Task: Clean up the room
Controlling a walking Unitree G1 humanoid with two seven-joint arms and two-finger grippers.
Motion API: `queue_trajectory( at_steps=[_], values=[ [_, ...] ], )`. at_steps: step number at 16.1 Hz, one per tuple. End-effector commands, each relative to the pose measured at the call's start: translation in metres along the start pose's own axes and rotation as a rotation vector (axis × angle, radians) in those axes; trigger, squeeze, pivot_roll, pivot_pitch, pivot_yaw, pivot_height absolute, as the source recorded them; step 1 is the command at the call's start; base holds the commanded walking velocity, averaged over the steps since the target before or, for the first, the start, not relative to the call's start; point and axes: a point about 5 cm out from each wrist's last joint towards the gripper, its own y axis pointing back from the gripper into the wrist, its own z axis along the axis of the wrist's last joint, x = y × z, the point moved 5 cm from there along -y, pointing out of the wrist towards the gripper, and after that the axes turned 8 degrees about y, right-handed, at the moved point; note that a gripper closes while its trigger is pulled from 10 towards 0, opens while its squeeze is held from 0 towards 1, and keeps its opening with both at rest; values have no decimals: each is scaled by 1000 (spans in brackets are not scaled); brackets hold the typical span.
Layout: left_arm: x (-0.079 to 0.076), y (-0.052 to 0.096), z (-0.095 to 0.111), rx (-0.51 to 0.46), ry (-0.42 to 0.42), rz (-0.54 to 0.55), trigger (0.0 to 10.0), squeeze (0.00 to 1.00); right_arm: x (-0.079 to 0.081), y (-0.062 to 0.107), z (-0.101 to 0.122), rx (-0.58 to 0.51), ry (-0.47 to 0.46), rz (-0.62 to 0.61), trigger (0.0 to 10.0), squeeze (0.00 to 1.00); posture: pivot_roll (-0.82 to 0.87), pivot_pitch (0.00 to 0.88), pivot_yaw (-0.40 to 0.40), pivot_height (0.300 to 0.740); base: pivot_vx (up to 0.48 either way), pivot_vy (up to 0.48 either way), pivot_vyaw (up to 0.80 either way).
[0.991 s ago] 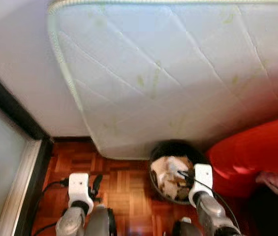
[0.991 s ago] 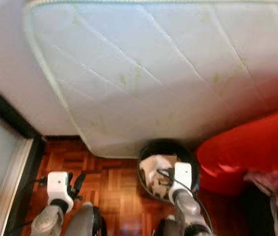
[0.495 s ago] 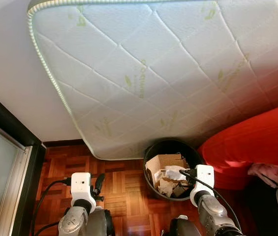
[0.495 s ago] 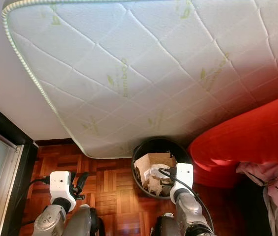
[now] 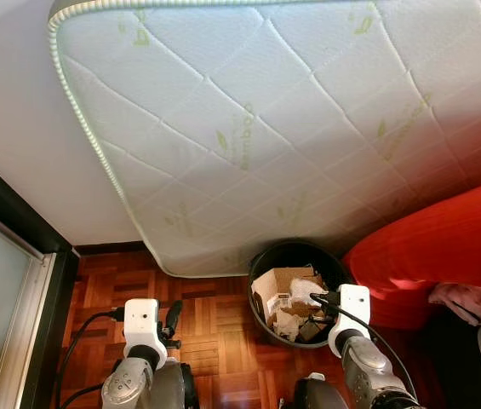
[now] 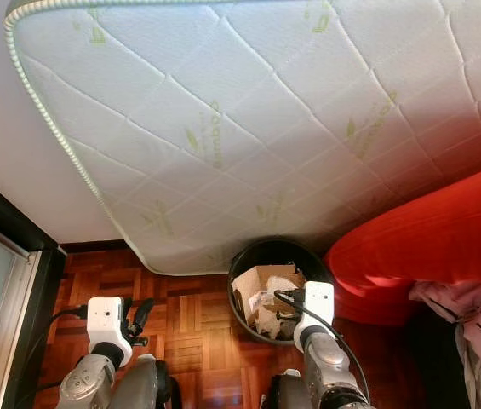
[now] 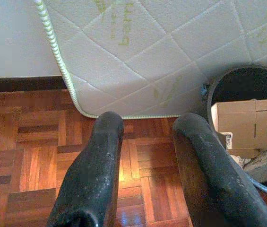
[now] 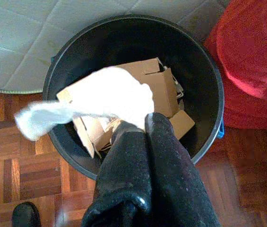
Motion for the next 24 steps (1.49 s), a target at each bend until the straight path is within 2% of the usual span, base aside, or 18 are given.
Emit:
queue_trajectory(
  at_steps=[1, 11, 24],
  values=[
    [5, 7, -13, 51, 9, 17, 10000, 0, 1, 2, -10, 28, -3, 2, 10000, 0, 76, 354, -30, 642, 0, 0, 0],
    [5, 7, -14, 55, 6, 11, 10000, 0, 1, 2, -10, 33, 1, 0, 10000, 0, 75, 354, -29, 642, 0, 0, 0],
    [4, 8, -17, 65, -2, 5, 10000, 0, 0, 3, -13, 46, 7, -6, 10000, 0, 73, 357, -28, 642, 267, 0, 0]
  ],
)
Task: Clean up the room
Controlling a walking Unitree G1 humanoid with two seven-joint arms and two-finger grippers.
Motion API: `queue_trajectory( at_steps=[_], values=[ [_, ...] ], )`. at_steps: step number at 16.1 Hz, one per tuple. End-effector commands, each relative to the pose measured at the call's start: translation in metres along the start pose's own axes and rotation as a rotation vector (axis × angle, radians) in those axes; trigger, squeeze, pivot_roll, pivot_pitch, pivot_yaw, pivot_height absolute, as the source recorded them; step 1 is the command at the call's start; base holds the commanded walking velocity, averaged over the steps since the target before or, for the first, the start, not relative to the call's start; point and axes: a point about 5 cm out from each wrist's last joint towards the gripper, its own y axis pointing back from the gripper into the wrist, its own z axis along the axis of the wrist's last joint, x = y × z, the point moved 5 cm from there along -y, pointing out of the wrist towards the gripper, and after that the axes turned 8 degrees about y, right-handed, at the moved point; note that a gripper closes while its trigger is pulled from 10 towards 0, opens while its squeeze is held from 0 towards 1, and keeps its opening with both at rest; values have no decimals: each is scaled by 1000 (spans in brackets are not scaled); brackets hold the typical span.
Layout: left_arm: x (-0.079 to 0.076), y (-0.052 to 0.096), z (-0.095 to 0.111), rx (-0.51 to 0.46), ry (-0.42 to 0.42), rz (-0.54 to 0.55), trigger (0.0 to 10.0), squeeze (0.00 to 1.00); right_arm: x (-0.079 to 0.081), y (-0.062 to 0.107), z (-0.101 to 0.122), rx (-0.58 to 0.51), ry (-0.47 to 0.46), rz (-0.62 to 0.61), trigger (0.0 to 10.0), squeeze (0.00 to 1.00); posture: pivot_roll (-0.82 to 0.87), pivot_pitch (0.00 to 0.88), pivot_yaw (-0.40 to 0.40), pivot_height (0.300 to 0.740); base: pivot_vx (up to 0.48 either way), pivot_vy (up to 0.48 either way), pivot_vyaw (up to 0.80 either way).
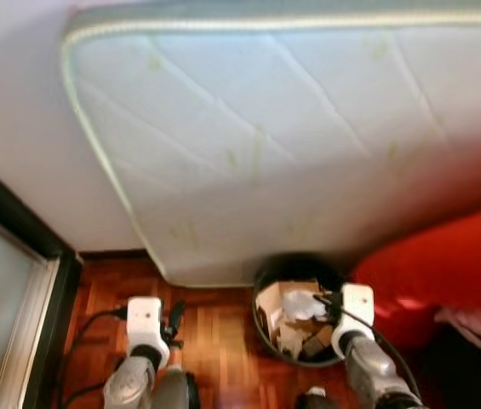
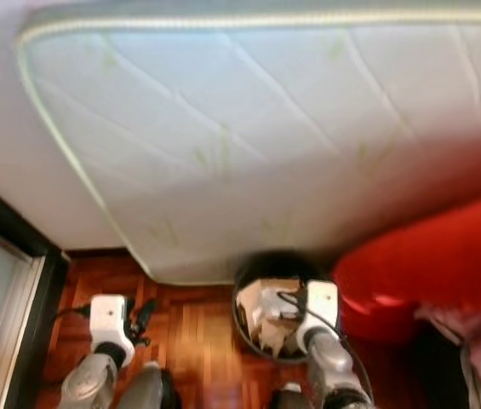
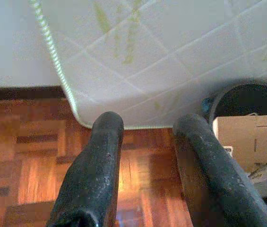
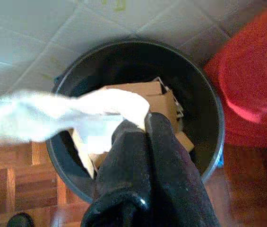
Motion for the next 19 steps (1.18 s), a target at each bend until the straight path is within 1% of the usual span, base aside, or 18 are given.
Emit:
queue_trajectory(
  at_steps=[1, 6, 9, 11, 12, 14, 19],
  values=[
    [6, 8, -16, 58, 7, 19, 10000, 0, 4, 3, -15, 47, -5, 8, 10000, 0, 74, 357, -28, 642, 281, 0, 0],
    [6, 9, -16, 60, 5, 18, 10000, 0, 4, 4, -17, 52, -4, 7, 10000, 0, 73, 360, -28, 642, 292, 0, 0],
    [5, 9, -18, 71, 12, 9, 10000, 0, 3, 4, -21, 74, 17, 4, 10000, 0, 74, 364, -28, 642, 0, 0, 0],
    [3, 10, -21, 85, 17, 0, 10000, 0, 4, 6, -31, 127, 50, 17, 10000, 0, 73, 368, -28, 642, 0, 0, 0],
    [2, 11, -23, 89, 18, -3, 10000, 0, 8, 8, -40, 164, 93, 45, 10000, 0, 73, 371, -29, 642, 0, 0, 0],
    [2, 12, -24, 92, 20, -6, 10000, 0, 7, 10, -47, 193, 107, 31, 10000, 0, 77, 374, -30, 642, 0, 0, 0],
    [3, 15, -25, 95, 20, -3, 10000, 0, 5, 11, -49, 205, 114, 23, 10000, 0, 84, 380, -29, 642, 0, 0, 0]
  ],
)
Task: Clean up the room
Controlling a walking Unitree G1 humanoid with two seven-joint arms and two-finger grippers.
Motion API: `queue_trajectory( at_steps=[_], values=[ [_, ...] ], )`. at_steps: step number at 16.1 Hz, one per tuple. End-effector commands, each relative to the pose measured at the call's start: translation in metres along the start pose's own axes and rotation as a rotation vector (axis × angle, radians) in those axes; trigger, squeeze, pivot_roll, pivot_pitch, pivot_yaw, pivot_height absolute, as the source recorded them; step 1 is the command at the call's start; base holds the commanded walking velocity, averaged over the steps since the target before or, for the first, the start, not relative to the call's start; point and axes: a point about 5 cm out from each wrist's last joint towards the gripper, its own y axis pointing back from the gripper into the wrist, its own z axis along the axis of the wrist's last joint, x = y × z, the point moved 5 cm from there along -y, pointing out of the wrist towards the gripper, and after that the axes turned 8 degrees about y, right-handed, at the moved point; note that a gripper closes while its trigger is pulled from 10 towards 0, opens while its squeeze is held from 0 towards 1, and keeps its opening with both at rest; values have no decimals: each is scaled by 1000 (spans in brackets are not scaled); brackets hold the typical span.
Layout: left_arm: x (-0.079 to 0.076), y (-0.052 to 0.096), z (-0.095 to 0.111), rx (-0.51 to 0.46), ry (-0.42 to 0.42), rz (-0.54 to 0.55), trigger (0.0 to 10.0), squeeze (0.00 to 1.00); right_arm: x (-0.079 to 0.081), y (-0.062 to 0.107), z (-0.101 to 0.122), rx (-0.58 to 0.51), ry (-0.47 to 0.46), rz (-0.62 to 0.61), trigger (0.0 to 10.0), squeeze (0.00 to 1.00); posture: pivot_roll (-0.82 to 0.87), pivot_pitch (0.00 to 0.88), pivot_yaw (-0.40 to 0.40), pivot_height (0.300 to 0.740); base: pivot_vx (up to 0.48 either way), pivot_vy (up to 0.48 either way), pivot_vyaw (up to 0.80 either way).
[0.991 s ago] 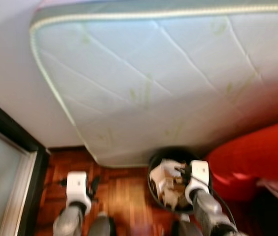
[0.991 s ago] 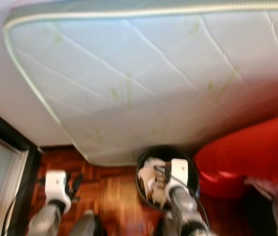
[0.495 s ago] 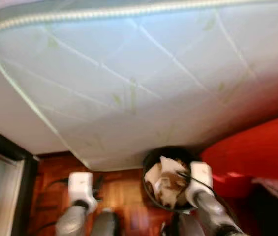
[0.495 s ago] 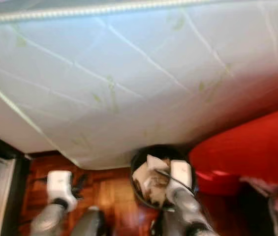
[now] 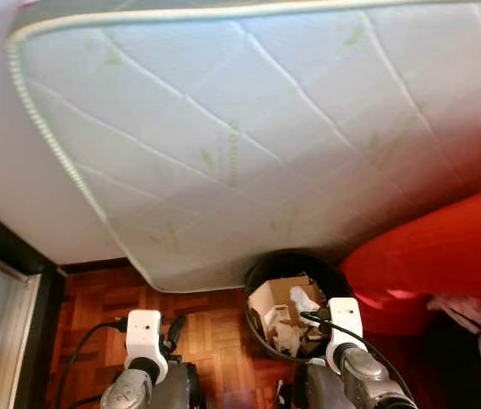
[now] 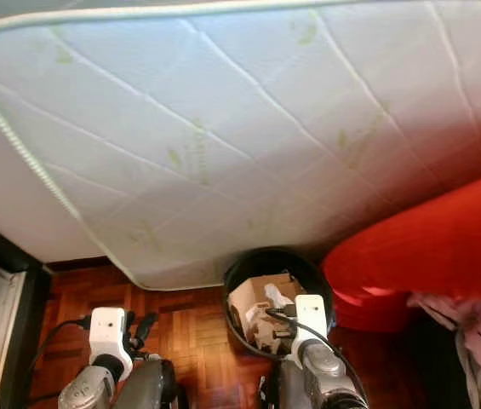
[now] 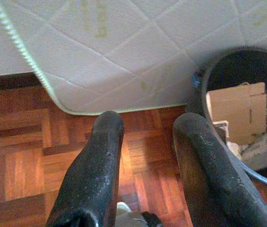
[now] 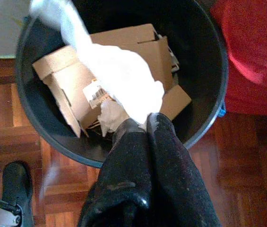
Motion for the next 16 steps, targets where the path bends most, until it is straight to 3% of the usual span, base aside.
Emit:
queue_trajectory(
  at_steps=[1, 8, 9, 16],
  values=[
    [2, 5, -8, 24, 17, 7, 10000, 0, 0, 3, -17, 50, -8, -4, 10000, 0, 84, 379, -28, 642, 0, 0, 0],
    [1, 4, -7, 22, 16, 5, 10000, 0, -1, 3, -16, 47, -23, 2, 10000, 0, 84, 379, -27, 642, 0, 0, 0],
    [1, 4, -7, 22, 16, 6, 10000, 0, 0, 3, -17, 47, -26, 9, 10000, 1000, 83, 380, -27, 642, 0, 0, 0],
    [2, 4, -6, 21, 15, 8, 10000, 0, 1, 3, -17, 45, -26, 12, 10000, 1000, 86, 384, -28, 642, 0, 0, 0]
  ],
)
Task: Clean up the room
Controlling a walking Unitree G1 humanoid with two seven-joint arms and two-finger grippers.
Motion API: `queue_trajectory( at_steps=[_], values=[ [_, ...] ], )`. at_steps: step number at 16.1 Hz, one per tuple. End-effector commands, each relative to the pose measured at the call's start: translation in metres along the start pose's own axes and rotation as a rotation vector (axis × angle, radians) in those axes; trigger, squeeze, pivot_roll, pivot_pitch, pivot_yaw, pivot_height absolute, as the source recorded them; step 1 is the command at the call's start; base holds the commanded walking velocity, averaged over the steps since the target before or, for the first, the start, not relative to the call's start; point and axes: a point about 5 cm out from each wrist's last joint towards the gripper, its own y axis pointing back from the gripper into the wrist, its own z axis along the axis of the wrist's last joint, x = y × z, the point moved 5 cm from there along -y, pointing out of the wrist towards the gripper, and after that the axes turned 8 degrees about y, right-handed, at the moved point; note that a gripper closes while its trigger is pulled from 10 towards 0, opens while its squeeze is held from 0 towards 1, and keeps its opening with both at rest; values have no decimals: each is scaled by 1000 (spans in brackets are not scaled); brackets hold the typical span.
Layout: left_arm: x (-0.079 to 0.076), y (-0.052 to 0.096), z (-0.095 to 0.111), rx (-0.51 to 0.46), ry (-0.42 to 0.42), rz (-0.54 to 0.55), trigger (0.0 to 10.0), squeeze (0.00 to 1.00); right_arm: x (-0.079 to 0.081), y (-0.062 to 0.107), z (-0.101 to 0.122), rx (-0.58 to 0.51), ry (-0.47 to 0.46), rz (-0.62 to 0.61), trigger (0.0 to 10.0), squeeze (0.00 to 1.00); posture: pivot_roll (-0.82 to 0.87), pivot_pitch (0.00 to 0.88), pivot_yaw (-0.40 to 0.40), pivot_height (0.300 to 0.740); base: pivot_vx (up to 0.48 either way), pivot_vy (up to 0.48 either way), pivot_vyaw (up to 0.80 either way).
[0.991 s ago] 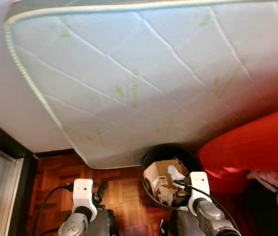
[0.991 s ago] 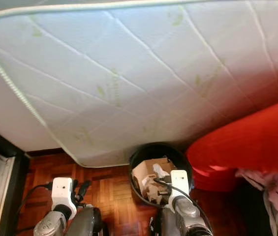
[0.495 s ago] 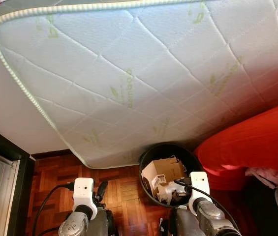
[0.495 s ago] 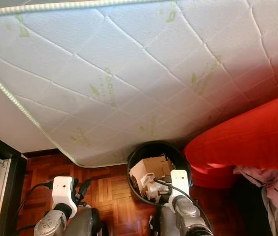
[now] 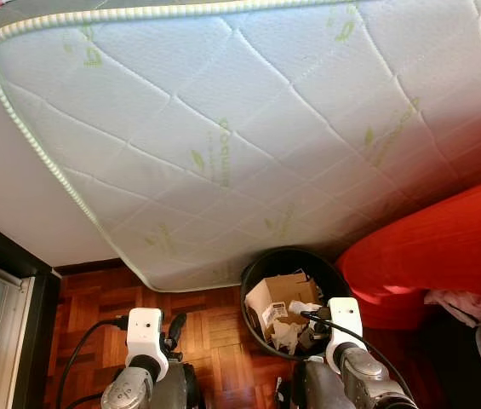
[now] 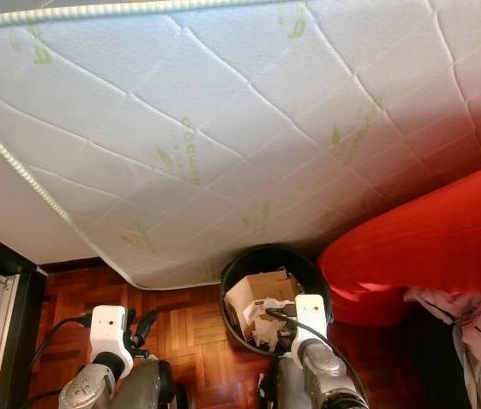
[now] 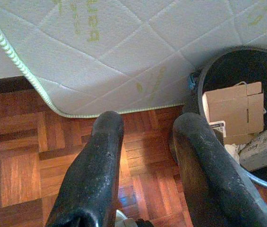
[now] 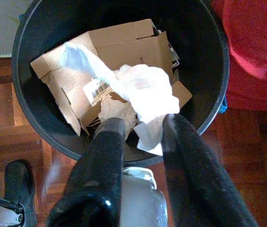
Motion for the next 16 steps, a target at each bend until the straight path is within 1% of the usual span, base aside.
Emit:
queue_trajectory(
  at_steps=[1, 4, 8, 12, 16],
  values=[
    [2, 6, -10, 32, 16, 11, 10000, 0, 1, 3, -18, 49, -16, 1, 10000, 1000, 86, 384, -28, 642, 0, 0, 0],
    [2, 6, -10, 32, 16, 10, 10000, 0, 3, 3, -18, 51, -17, 18, 10000, 1000, 86, 385, -27, 642, 0, 0, 0],
    [2, 6, -10, 33, 15, 11, 10000, 0, 15, 4, -23, 71, -8, 96, 10000, 1000, 87, 387, -27, 642, 0, 0, 0],
    [2, 6, -11, 35, 16, 11, 10000, 0, 12, 5, -29, 77, 3, 94, 10000, 1000, 87, 387, -26, 642, 0, 0, 0],
    [2, 6, -11, 36, 15, 10, 10000, 0, 8, 5, -29, 76, 18, 83, 10000, 1000, 87, 387, -25, 642, 0, 0, 0]
  ],
)
